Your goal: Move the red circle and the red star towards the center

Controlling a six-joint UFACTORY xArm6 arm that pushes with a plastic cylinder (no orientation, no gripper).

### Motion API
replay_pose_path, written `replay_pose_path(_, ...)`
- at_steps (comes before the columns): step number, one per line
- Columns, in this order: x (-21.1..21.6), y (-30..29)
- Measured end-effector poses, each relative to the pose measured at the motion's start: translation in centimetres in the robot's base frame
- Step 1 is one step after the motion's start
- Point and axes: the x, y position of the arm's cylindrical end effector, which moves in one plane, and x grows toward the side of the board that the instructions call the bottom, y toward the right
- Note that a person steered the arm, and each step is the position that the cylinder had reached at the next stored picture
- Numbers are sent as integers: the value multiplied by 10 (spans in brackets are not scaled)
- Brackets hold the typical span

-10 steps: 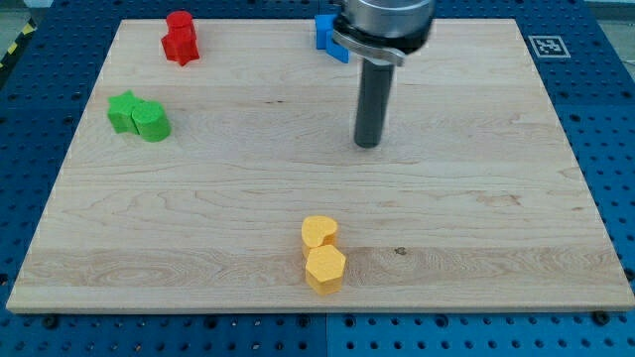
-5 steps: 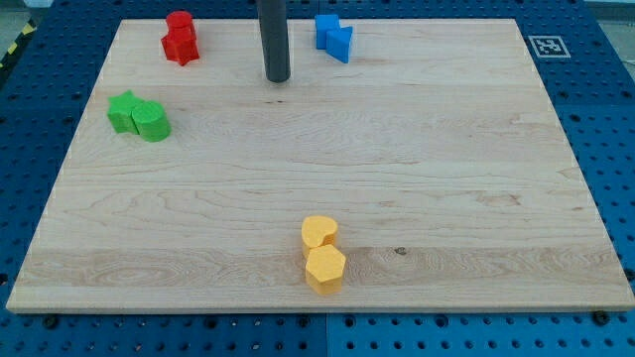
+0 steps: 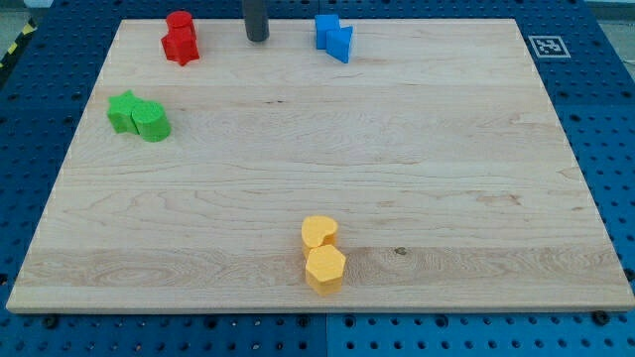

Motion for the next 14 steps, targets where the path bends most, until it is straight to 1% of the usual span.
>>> replay_pose_path(1,-19,-42)
replay_pose_path(2,-21,-99)
replay_pose_path(3,-20,-130)
replay_pose_path(4,-20,-130)
replay_pose_path(5,-20,-154)
replay_pose_path(6,-20,-164)
replay_pose_path(7,-19,-164)
replay_pose_path(8,-4,-151)
replay_pose_path(10,14,-110)
replay_pose_path(12,39,-103)
replay_pose_path(14,39,-57)
